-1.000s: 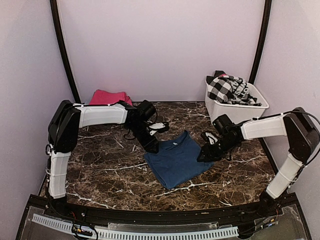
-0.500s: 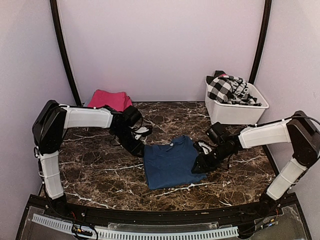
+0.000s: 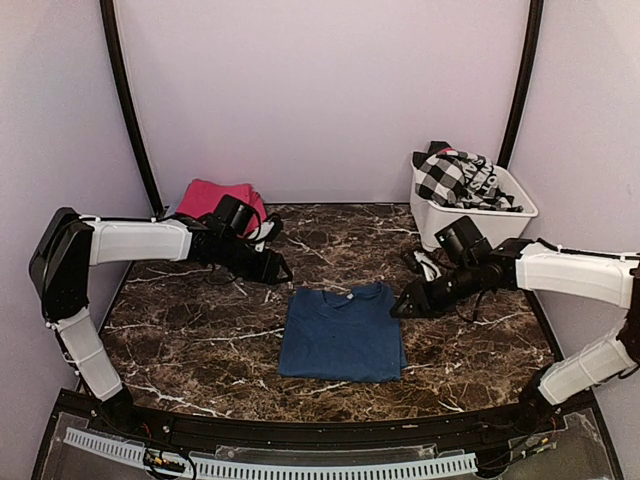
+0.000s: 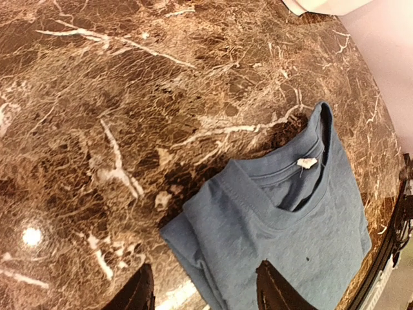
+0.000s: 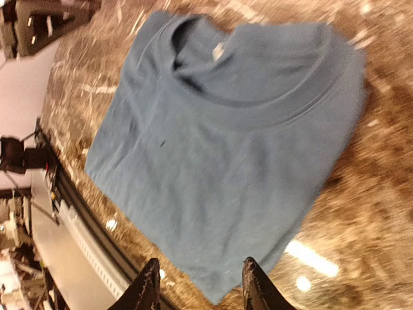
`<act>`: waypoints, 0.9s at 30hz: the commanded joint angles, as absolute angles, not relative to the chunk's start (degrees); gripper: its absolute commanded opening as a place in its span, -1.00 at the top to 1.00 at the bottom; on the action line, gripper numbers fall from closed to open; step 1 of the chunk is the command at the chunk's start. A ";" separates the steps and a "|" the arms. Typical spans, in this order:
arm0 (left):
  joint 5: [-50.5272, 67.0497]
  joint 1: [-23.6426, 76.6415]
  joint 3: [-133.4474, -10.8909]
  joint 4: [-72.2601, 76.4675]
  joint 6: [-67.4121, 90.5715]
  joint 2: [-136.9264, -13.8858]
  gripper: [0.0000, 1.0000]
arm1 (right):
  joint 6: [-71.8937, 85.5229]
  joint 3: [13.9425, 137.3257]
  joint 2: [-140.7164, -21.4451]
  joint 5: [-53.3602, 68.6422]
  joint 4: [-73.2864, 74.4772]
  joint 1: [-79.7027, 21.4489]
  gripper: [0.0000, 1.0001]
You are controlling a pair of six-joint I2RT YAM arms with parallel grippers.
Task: Fold and stack the mixed laundry pile
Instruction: Adjust the square-folded T-shirt at the center of the board.
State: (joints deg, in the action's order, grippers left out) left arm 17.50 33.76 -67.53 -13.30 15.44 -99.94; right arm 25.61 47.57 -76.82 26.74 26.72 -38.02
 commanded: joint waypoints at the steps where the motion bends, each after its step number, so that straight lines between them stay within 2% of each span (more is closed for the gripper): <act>1: 22.87 34.08 -67.84 -5.91 19.85 -102.90 -0.06 | 20.88 50.56 -78.47 21.74 24.91 -29.84 0.23; 7: 21.88 35.65 -71.73 -6.81 19.17 -107.77 0.05 | 18.43 55.02 -88.70 20.16 22.20 -27.87 0.31; 21: 20.16 36.74 -73.25 -7.67 19.23 -112.70 0.30 | 18.45 60.69 -101.79 22.04 15.80 -27.51 0.26; 23: 19.88 36.74 -73.08 -7.72 19.26 -112.82 0.38 | 18.49 61.25 -102.39 22.08 15.78 -27.51 0.25; 27: 18.88 36.74 -72.97 -8.18 19.41 -112.70 0.75 | 17.80 62.89 -103.73 21.93 15.99 -27.42 0.27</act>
State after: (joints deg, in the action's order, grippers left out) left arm 19.88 36.53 -72.03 -7.38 19.62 -112.88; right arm 18.68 60.36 -102.19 21.23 18.00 -27.73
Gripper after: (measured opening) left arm 0.185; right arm 0.371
